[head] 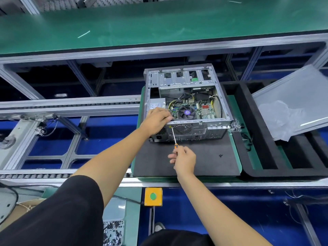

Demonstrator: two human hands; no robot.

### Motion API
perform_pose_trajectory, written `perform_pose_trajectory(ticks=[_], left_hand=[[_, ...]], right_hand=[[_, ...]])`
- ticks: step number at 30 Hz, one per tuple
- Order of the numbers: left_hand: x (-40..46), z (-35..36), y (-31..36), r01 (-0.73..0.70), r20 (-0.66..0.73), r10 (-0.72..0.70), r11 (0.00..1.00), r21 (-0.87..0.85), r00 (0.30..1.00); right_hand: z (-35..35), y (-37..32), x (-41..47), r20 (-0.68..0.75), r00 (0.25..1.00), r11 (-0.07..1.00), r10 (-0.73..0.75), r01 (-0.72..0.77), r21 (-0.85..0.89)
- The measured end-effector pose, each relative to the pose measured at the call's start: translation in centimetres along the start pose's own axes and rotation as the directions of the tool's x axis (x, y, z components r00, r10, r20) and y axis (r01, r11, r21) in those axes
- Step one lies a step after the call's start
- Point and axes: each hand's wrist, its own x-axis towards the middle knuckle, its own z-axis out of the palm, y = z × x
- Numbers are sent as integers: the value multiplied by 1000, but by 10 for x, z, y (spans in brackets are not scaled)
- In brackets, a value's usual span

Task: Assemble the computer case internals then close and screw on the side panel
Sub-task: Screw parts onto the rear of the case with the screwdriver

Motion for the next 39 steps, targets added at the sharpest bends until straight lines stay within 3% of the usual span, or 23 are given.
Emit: perform_pose_trajectory(ticks=[13, 26, 30, 34, 39], left_hand=[[3, 1, -3, 9, 14, -8, 999, -50, 1000], [-1, -4, -1, -15, 28, 18, 996, -87, 999], [0, -10, -5, -39, 105, 53, 990, -137, 993], [1, -17, -12, -105, 192, 121, 990, -90, 974], [1, -13, -15, -137, 169, 140, 990, -27, 976]], right_hand=[[1, -4, -2, 52, 991, 993, 121, -120, -13], [-2, -9, -8, 32, 996, 995, 79, -81, 57], [-3, -12, -7, 67, 994, 995, 85, -88, 43], [-5, -11, -3, 82, 992, 996, 91, -93, 13], [-4, -9, 0, 90, 989, 993, 114, -115, 11]])
